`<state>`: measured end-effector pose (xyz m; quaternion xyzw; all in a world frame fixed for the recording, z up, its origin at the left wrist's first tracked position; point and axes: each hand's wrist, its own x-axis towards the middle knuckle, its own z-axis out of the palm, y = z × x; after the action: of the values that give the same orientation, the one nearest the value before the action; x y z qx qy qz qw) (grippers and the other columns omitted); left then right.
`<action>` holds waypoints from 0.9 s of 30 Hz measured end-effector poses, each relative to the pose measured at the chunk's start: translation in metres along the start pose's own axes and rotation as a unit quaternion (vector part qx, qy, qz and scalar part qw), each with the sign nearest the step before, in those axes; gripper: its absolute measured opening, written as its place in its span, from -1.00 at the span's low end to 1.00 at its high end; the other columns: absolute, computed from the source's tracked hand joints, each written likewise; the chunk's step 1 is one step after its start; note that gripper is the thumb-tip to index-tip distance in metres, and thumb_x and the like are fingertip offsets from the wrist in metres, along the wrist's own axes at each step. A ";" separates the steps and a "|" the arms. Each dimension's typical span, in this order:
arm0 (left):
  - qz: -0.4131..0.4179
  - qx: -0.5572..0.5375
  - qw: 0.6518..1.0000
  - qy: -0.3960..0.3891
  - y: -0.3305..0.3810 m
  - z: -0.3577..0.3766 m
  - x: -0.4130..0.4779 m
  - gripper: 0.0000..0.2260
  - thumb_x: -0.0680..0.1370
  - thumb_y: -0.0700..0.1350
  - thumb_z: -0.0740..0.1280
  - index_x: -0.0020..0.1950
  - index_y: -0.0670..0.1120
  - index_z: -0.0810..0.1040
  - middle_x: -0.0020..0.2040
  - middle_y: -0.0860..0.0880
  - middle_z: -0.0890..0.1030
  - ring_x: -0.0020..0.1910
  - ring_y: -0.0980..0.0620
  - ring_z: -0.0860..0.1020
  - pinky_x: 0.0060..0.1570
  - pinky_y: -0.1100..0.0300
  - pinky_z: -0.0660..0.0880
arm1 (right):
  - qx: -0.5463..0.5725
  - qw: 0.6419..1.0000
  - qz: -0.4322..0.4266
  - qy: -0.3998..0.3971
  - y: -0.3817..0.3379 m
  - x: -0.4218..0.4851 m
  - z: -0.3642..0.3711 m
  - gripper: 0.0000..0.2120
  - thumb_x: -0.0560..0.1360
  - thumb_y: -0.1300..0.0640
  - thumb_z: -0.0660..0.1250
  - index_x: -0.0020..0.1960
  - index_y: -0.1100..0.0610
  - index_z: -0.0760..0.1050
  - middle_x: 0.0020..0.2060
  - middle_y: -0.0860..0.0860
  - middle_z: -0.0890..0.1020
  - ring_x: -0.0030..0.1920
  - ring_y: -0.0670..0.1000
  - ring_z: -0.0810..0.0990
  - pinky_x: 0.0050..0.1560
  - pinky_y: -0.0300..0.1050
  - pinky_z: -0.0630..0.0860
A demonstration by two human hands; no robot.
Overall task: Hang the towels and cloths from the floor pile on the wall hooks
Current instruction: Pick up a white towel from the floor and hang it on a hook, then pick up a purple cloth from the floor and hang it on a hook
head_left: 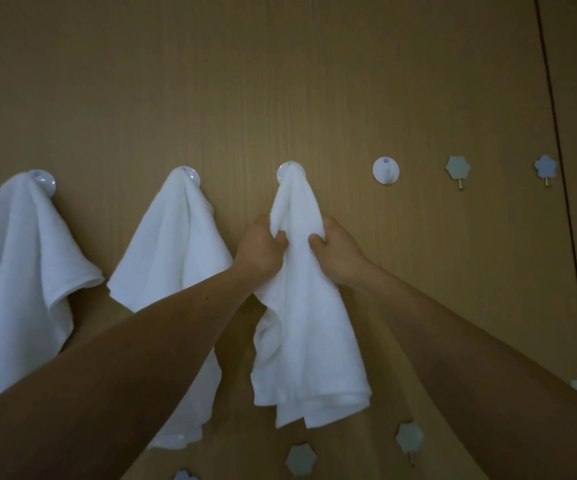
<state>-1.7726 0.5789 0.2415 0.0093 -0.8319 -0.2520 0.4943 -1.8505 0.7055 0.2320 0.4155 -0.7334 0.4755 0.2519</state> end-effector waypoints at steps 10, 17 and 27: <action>0.092 0.079 0.992 0.022 0.008 -0.001 -0.038 -0.26 0.48 0.06 0.37 0.53 -0.11 0.07 0.49 -0.15 0.20 0.45 -0.13 0.21 0.42 -0.05 0.21 | -0.036 0.995 0.021 0.095 -0.005 -0.052 -0.009 -0.58 0.54 -0.15 0.20 0.26 0.12 0.39 0.18 0.05 0.50 0.10 0.02 0.51 0.02 -0.08 0.43; 0.303 0.248 0.919 -0.042 -0.006 -0.007 -0.105 -0.36 0.56 0.11 0.23 0.55 -0.07 0.07 0.58 -0.12 0.00 0.55 -0.13 -0.12 0.46 -0.10 -0.19 | -0.191 0.966 0.105 0.136 -0.005 -0.163 -0.008 -0.47 0.60 -0.09 0.17 0.48 0.15 0.26 0.41 0.10 0.36 0.37 0.09 0.37 0.33 0.02 0.35; 0.353 0.112 0.878 -0.303 -0.026 0.024 -0.290 -0.39 0.51 0.09 0.25 0.51 -0.05 0.19 0.53 -0.10 0.17 0.52 -0.12 0.07 0.44 -0.20 -0.06 | -0.376 0.856 0.353 0.029 -0.049 -0.429 -0.008 -0.47 0.60 -0.07 0.20 0.49 0.13 0.25 0.40 0.17 0.34 0.38 0.20 0.33 0.34 -0.02 0.26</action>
<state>-1.6506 0.6423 -0.0158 -0.3063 -0.9118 0.0440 0.2700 -1.5830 0.8616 -0.0687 -0.0114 -0.9462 0.2318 0.2254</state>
